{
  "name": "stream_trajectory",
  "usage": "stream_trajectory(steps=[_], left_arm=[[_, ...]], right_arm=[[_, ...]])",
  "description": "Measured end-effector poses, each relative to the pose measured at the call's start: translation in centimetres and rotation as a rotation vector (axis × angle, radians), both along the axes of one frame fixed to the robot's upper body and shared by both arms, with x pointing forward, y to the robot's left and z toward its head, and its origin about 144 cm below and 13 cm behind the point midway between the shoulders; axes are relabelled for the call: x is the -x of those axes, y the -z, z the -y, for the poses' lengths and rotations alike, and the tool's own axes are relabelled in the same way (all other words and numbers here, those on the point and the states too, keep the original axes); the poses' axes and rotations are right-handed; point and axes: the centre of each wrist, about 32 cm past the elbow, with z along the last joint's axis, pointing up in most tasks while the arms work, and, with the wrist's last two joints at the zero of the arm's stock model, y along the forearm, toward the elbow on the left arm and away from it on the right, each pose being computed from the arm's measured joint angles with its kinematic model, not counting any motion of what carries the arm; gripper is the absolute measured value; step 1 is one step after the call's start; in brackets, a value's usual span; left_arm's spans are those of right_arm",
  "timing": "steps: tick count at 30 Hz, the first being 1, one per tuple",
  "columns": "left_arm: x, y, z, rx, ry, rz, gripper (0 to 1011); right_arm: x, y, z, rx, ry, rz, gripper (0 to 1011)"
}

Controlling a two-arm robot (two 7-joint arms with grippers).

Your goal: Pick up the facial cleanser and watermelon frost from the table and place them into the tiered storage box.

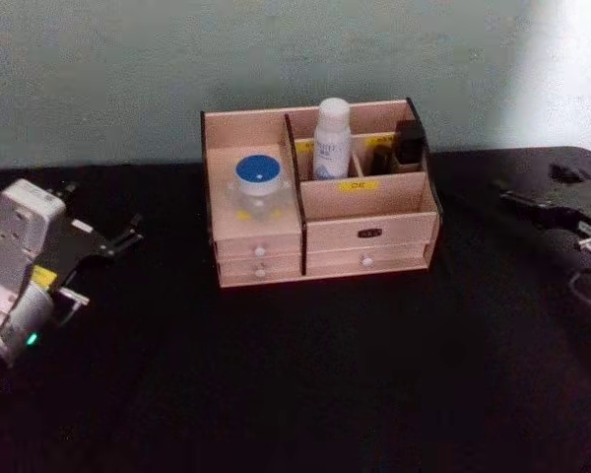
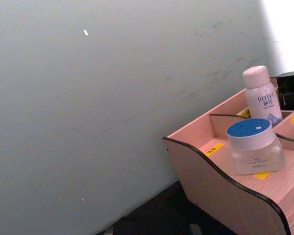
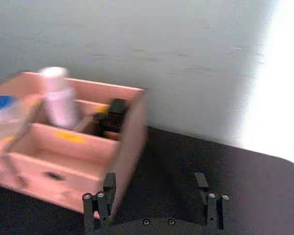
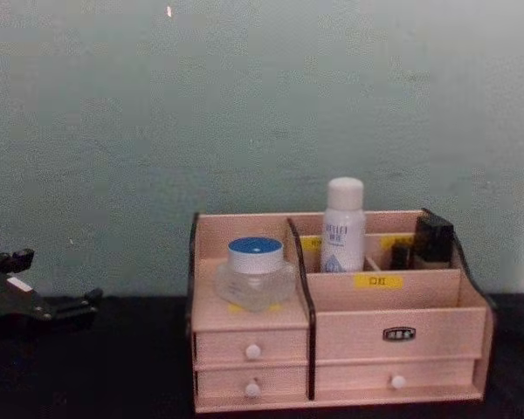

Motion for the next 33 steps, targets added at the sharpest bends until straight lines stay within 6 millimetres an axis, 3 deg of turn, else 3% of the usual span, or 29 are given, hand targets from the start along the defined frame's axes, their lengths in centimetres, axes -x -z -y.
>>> stream_trajectory(steps=[7, 16, 33], left_arm=[[0.0, 0.0, 0.0, 0.000, 0.000, 0.000, 1001], [0.0, 0.0, 0.0, 0.000, 0.000, 0.000, 1001], [0.0, 0.0, 0.0, 0.000, 0.000, 0.000, 1001]], right_arm=[[-0.4, 2.2, -0.4, 0.040, 0.150, 0.004, 1003], [-1.7, 5.9, -1.9, 0.093, 0.200, -0.032, 1002], [-1.8, 6.2, -2.0, 0.091, 0.203, -0.036, 1003]])
